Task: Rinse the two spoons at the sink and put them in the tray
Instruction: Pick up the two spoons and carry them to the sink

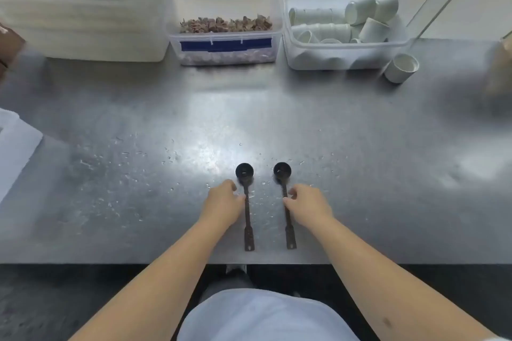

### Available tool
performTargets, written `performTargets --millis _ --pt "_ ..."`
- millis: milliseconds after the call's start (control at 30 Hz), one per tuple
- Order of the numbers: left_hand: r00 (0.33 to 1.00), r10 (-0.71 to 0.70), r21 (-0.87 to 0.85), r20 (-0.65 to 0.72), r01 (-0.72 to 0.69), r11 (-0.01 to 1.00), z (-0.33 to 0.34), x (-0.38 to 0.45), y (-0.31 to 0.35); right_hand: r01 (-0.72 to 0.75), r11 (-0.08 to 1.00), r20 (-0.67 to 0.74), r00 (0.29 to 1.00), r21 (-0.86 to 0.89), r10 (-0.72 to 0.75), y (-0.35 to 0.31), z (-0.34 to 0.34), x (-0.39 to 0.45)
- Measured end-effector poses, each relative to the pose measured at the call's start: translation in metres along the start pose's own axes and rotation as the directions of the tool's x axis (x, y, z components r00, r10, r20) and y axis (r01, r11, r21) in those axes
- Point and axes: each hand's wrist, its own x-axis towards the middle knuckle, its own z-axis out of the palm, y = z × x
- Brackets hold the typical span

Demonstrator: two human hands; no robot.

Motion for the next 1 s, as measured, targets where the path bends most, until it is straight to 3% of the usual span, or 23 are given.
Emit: performTargets --millis 267,433,533,667,833,1000 --pt "0.998 -0.062 0.036 -0.005 0.062 0.997 0.001 0.027 0.008 -0.153 0.984 -0.079 0.984 0.09 0.161 -0.013 0.005 0.021" --pt "0.997 -0.067 0.059 0.037 0.065 0.996 0.0 0.036 0.01 -0.169 0.968 -0.022 0.984 0.187 0.176 -0.014 0.009 0.033" --pt "0.994 -0.068 0.033 0.087 0.065 0.997 0.0 0.041 0.011 -0.224 0.914 0.064 0.975 0.339 0.215 -0.013 0.009 0.036" --pt "0.988 -0.061 -0.112 0.139 0.077 0.991 -0.002 0.044 0.008 -0.316 0.733 0.197 0.949 0.602 0.248 -0.017 0.005 0.03" --pt "0.967 -0.079 -0.37 0.242 0.167 0.914 -0.015 0.033 0.011 -0.31 0.655 0.225 0.951 0.689 0.213 -0.017 -0.01 0.013" --pt "0.961 -0.038 -0.524 0.274 0.182 0.832 -0.033 0.0 0.021 -0.261 0.62 0.221 0.965 0.74 0.141 -0.017 -0.028 -0.004"
